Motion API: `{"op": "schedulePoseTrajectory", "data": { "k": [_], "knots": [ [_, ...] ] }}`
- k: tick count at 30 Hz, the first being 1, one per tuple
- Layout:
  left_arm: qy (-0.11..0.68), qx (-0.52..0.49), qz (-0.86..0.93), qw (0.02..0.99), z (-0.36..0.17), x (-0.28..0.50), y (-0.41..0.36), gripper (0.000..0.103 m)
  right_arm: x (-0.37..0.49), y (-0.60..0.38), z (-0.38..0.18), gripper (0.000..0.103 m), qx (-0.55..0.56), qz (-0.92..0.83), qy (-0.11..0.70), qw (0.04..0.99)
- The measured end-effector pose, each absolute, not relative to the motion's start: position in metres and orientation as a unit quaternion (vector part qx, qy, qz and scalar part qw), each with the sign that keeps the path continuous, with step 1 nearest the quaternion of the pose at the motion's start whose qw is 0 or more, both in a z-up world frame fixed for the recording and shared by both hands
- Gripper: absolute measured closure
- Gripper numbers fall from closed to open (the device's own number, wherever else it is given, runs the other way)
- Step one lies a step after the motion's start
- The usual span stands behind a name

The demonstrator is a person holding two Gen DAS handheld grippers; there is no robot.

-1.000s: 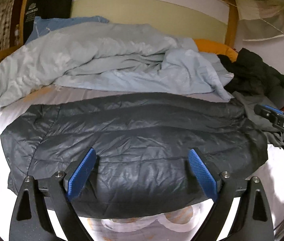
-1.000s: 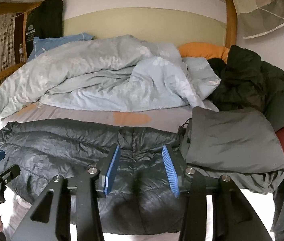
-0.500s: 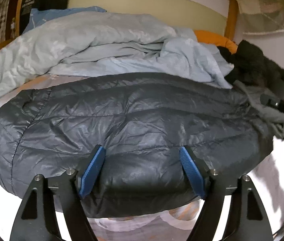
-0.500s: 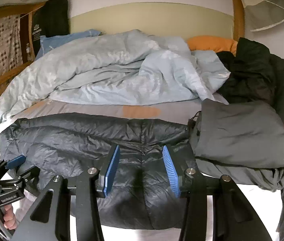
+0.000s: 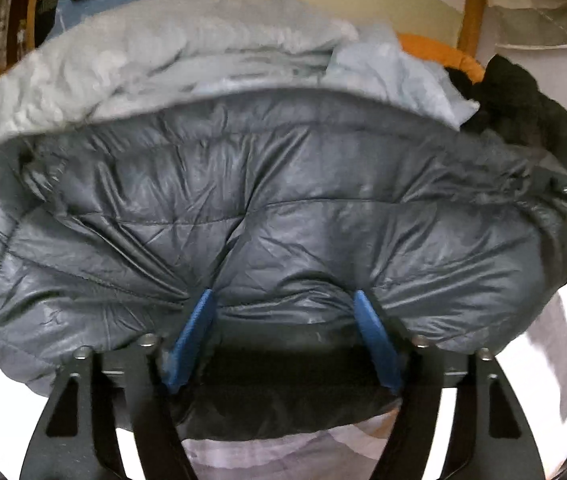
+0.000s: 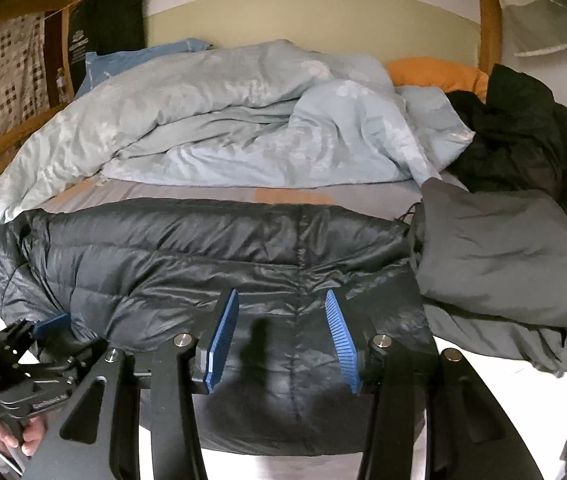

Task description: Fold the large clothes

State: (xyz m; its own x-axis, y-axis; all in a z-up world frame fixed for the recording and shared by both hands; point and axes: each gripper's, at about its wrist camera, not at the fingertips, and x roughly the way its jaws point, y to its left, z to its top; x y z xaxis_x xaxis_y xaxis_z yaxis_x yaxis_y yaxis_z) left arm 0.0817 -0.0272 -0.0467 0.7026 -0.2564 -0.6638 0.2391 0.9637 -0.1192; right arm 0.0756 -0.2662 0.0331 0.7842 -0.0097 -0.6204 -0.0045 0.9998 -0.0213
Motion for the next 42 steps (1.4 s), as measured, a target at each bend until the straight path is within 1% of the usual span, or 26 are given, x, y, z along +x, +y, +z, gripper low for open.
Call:
{"op": "schedulePoseTrajectory", "data": {
  "k": [2, 3, 4, 6, 7, 9, 11, 13, 15, 16, 17, 19, 21, 23, 27, 28, 29, 32, 35, 37, 39, 41, 42],
  "knots": [
    [0.339, -0.015, -0.148, 0.929, -0.036, 0.072, -0.029, 0.056, 0.076, -0.262, 0.033, 0.055, -0.013, 0.001, 0.328, 0.944],
    [0.326, -0.016, -0.16, 0.932, -0.031, 0.067, -0.03, 0.062, 0.077, -0.26, 0.035, 0.055, -0.013, 0.002, 0.327, 0.945],
    [0.309, -0.011, -0.178, 0.934, -0.025, 0.063, -0.032, 0.074, 0.076, -0.258, 0.036, 0.055, -0.013, 0.004, 0.325, 0.946],
    [0.288, 0.01, -0.182, 0.94, -0.017, 0.058, -0.036, 0.077, 0.075, -0.254, 0.04, 0.055, -0.014, 0.007, 0.32, 0.947],
    [0.297, 0.003, -0.181, 0.938, -0.017, 0.062, -0.035, 0.079, 0.075, -0.253, 0.042, 0.055, -0.016, 0.009, 0.317, 0.948],
    [0.337, -0.046, -0.181, 0.923, -0.026, 0.073, -0.025, 0.079, 0.072, -0.251, 0.046, 0.055, -0.019, 0.011, 0.311, 0.95],
    [0.364, -0.072, -0.182, 0.911, -0.035, 0.08, -0.02, 0.079, 0.07, -0.252, 0.048, 0.055, -0.019, 0.014, 0.31, 0.951],
    [0.355, -0.07, -0.181, 0.914, -0.029, 0.076, -0.02, 0.08, 0.069, -0.256, 0.048, 0.055, -0.019, 0.012, 0.309, 0.951],
    [0.326, -0.068, -0.186, 0.925, -0.012, 0.066, -0.021, 0.08, 0.07, -0.26, 0.049, 0.055, -0.02, 0.008, 0.31, 0.951],
    [0.306, -0.064, -0.185, 0.932, -0.002, 0.06, -0.021, 0.078, 0.07, -0.262, 0.049, 0.055, -0.018, 0.005, 0.31, 0.951],
    [0.288, -0.052, -0.176, 0.94, 0.006, 0.055, -0.024, 0.07, 0.07, -0.263, 0.05, 0.055, -0.015, 0.004, 0.31, 0.95],
    [0.272, 0.002, -0.106, 0.956, 0.012, 0.051, -0.033, 0.057, 0.071, -0.267, 0.05, 0.055, -0.008, 0.001, 0.311, 0.95],
    [0.282, -0.017, -0.108, 0.953, 0.007, 0.05, -0.029, 0.057, 0.072, -0.27, 0.051, 0.055, -0.002, -0.002, 0.311, 0.951],
    [0.311, -0.033, -0.133, 0.94, 0.0, 0.053, -0.03, 0.057, 0.073, -0.269, 0.052, 0.055, -0.001, -0.001, 0.312, 0.95],
    [0.33, -0.021, -0.138, 0.934, -0.013, 0.057, -0.042, 0.057, 0.073, -0.269, 0.051, 0.055, -0.003, 0.001, 0.313, 0.95],
    [0.347, -0.022, -0.142, 0.927, -0.02, 0.06, -0.045, 0.054, 0.074, -0.269, 0.051, 0.055, -0.005, 0.0, 0.313, 0.95],
    [0.36, -0.015, -0.141, 0.922, -0.027, 0.061, -0.048, 0.049, 0.074, -0.268, 0.051, 0.055, -0.006, -0.001, 0.313, 0.95],
    [0.381, 0.051, -0.135, 0.913, -0.05, 0.07, -0.064, 0.045, 0.074, -0.27, 0.049, 0.055, -0.006, -0.01, 0.314, 0.949],
    [0.394, 0.027, -0.143, 0.907, -0.057, 0.077, -0.058, 0.046, 0.073, -0.278, 0.05, 0.055, 0.014, -0.042, 0.308, 0.95],
    [0.394, 0.006, -0.157, 0.906, -0.058, 0.078, -0.051, 0.046, 0.076, -0.288, 0.054, 0.056, 0.055, -0.016, 0.326, 0.944],
    [0.39, -0.019, -0.164, 0.906, -0.058, 0.079, -0.046, 0.046, 0.079, -0.29, 0.061, 0.055, 0.087, 0.015, 0.328, 0.941],
    [0.387, -0.034, -0.169, 0.906, -0.058, 0.079, -0.04, 0.046, 0.087, -0.276, 0.067, 0.055, 0.1, 0.048, 0.338, 0.935],
    [0.387, -0.039, -0.171, 0.905, -0.058, 0.079, -0.038, 0.046, 0.094, -0.265, 0.068, 0.054, 0.108, 0.073, 0.357, 0.925]
  ]
}}
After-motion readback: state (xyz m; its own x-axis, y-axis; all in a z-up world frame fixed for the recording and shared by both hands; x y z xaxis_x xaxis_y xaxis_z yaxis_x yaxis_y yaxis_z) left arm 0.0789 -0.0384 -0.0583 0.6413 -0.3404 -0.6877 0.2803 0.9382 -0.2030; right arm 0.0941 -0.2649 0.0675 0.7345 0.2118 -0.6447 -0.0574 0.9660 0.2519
